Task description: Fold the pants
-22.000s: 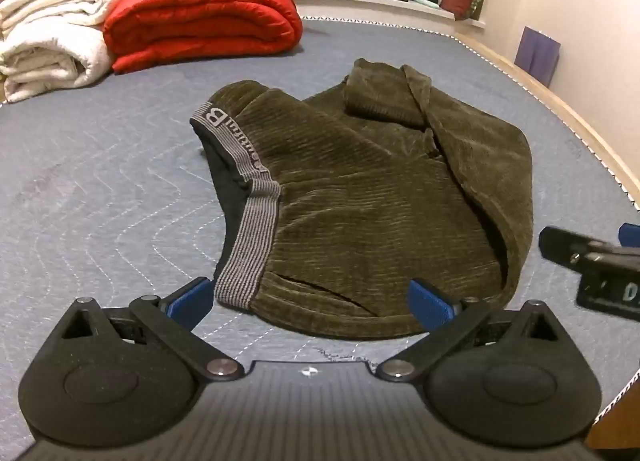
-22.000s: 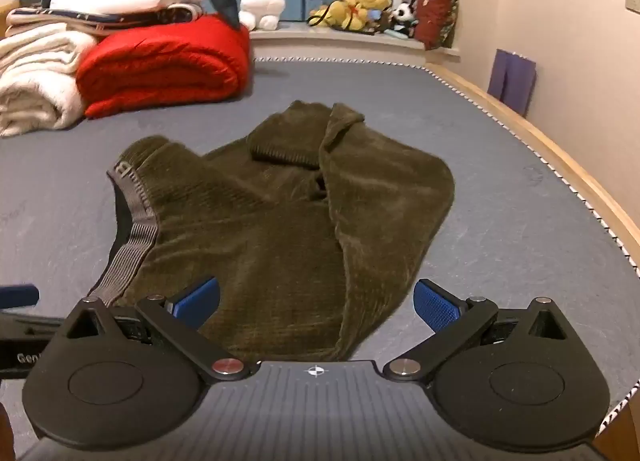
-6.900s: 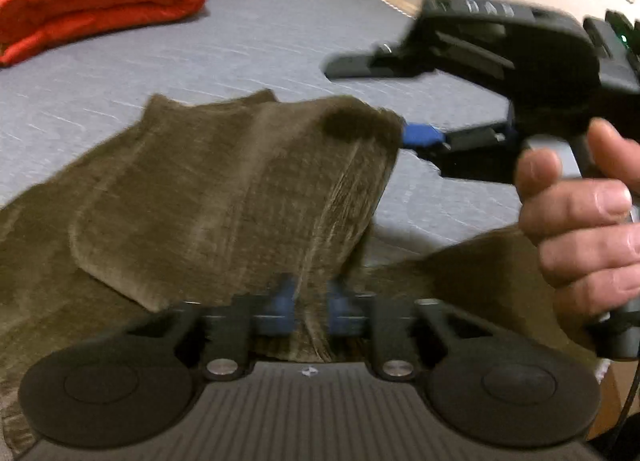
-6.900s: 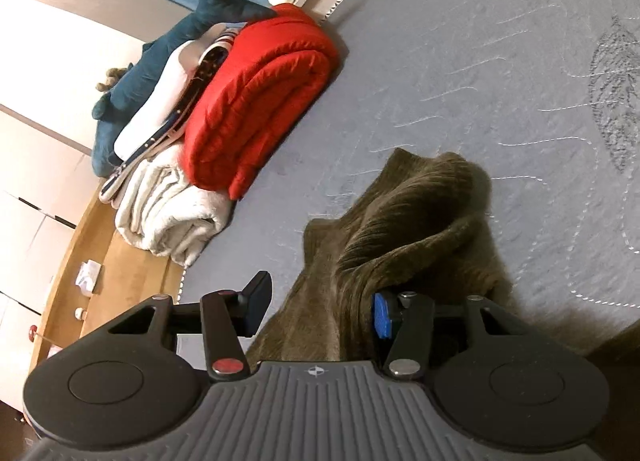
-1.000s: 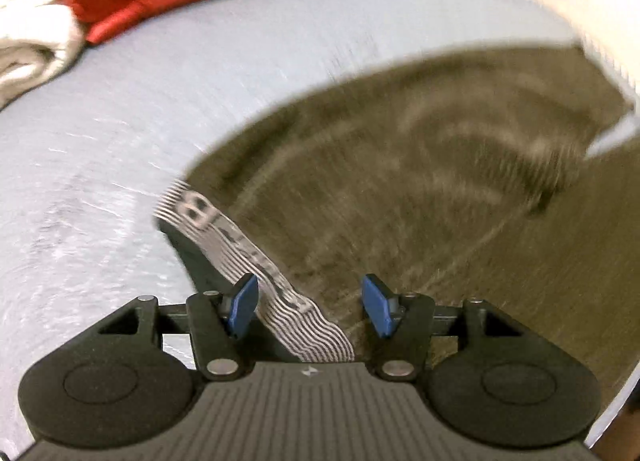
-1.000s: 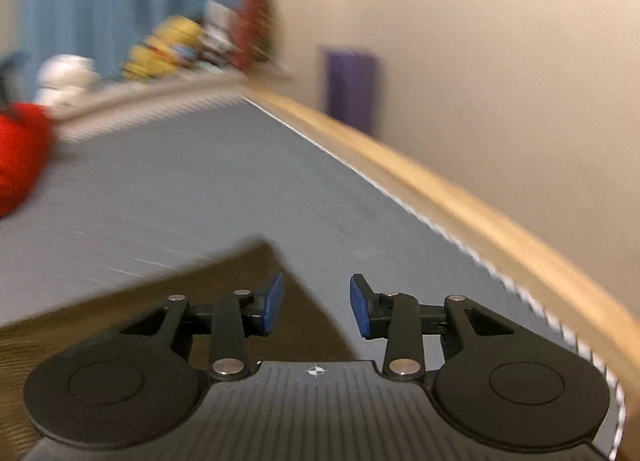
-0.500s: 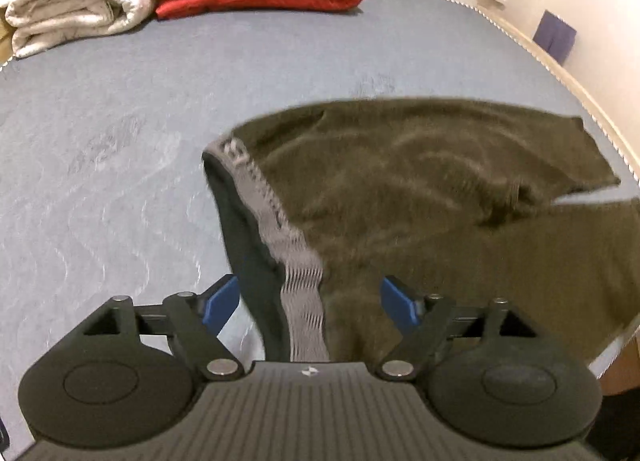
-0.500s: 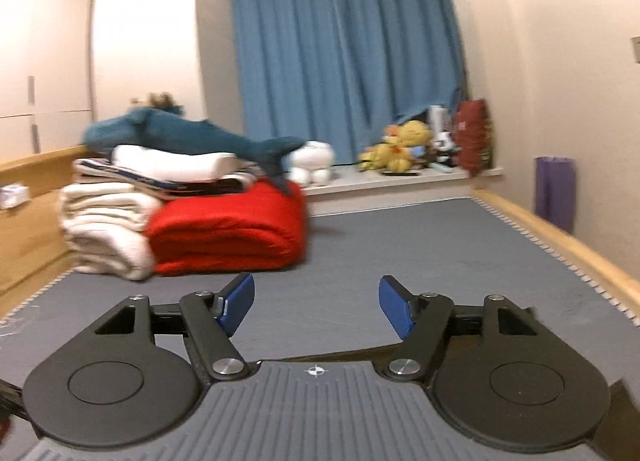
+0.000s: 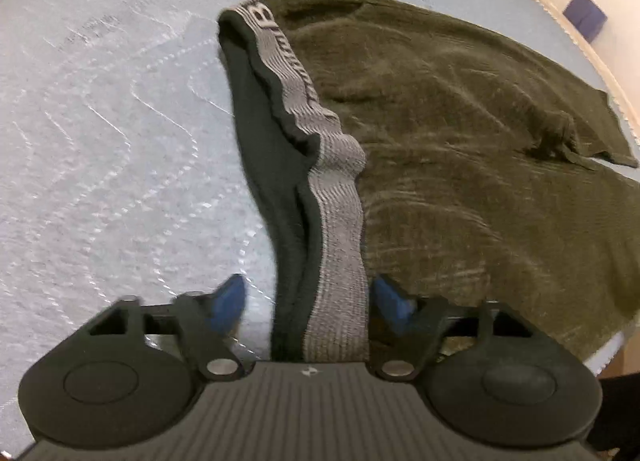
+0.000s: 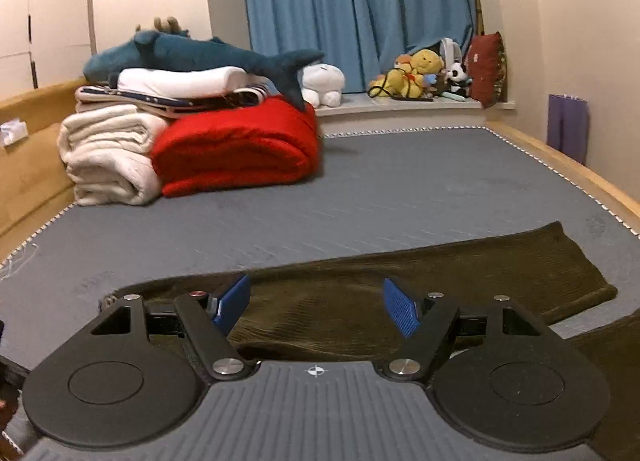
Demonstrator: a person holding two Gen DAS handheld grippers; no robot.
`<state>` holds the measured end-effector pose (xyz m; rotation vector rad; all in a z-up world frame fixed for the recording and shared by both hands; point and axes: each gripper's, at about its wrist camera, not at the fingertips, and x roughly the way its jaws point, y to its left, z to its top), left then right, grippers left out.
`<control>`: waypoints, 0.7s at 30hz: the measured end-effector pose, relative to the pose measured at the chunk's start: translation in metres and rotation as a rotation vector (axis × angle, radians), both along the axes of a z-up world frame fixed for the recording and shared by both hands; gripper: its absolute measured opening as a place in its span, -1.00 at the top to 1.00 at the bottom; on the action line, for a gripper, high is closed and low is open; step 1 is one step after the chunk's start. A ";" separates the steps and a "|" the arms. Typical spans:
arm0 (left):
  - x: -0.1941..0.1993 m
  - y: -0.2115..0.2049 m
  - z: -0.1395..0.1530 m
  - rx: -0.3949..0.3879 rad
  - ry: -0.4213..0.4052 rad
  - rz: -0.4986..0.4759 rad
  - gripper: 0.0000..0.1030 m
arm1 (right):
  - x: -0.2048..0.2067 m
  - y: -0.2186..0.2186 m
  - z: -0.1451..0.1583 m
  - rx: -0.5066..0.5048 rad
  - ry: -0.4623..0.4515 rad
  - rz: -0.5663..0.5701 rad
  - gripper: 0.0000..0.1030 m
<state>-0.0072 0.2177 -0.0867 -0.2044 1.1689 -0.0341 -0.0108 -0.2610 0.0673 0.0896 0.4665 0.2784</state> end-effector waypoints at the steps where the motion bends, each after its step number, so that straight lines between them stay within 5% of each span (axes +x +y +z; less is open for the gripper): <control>1: -0.001 0.000 0.000 -0.026 -0.007 -0.013 0.02 | 0.002 0.000 -0.001 0.007 0.010 -0.001 -0.46; 4: -0.007 -0.008 0.008 0.025 -0.041 -0.068 0.39 | 0.013 -0.007 -0.004 0.037 0.060 -0.018 -0.47; 7: -0.016 0.003 0.019 -0.014 -0.062 -0.056 0.42 | 0.022 -0.013 -0.007 0.087 0.110 -0.034 -0.47; 10: -0.018 0.004 0.013 -0.003 -0.034 -0.058 0.39 | 0.025 -0.022 -0.012 0.115 0.120 -0.054 -0.47; 13: -0.014 -0.007 0.016 0.094 -0.033 -0.057 0.07 | 0.024 -0.029 -0.013 0.116 0.114 -0.073 -0.48; 16: -0.018 -0.020 0.048 0.220 -0.196 -0.055 -0.03 | 0.025 -0.034 -0.013 0.128 0.118 -0.083 -0.48; 18: -0.021 -0.032 0.058 0.167 -0.259 -0.108 -0.14 | 0.024 -0.035 -0.013 0.129 0.118 -0.084 -0.52; 21: -0.018 -0.055 0.051 0.029 -0.230 -0.221 -0.14 | 0.024 -0.035 -0.014 0.122 0.119 -0.070 -0.54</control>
